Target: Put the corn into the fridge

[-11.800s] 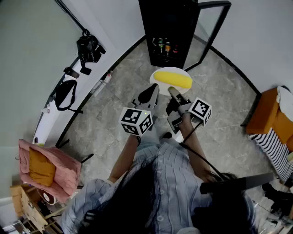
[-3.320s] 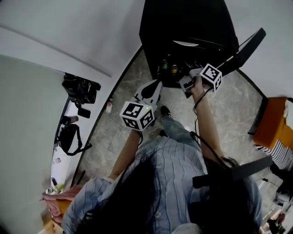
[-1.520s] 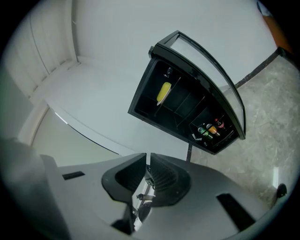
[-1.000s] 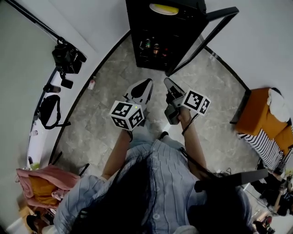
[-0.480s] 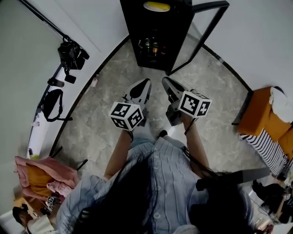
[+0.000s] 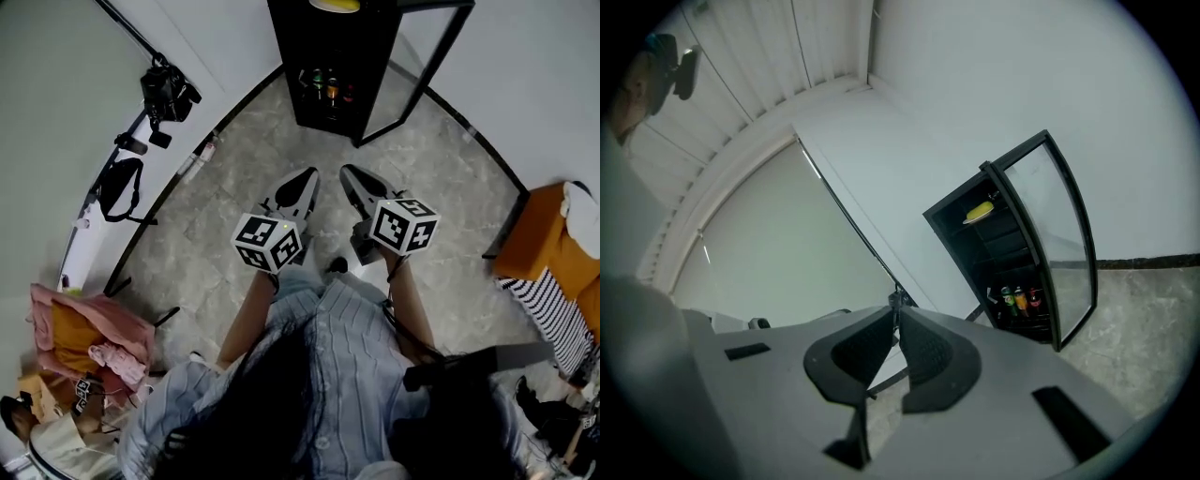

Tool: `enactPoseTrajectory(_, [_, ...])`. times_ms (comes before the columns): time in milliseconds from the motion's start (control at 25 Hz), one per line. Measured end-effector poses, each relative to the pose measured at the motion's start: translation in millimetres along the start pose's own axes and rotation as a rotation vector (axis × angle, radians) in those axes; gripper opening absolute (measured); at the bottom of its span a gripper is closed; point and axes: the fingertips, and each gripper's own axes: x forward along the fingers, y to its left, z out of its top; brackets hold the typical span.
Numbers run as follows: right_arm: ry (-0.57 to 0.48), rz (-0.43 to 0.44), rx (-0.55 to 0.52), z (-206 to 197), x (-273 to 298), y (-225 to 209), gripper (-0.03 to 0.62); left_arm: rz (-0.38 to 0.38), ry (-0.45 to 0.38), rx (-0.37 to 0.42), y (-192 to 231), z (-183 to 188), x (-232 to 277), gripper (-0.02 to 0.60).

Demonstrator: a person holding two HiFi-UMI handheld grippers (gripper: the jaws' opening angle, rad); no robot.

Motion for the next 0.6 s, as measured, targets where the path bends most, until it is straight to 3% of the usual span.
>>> enactPoseTrajectory(600, [0.045, -0.001, -0.099, -50.8, -53.2, 25.8, 0.017, 0.040, -0.012, -0.015, -29.1, -30.4, -52.2, 0.006])
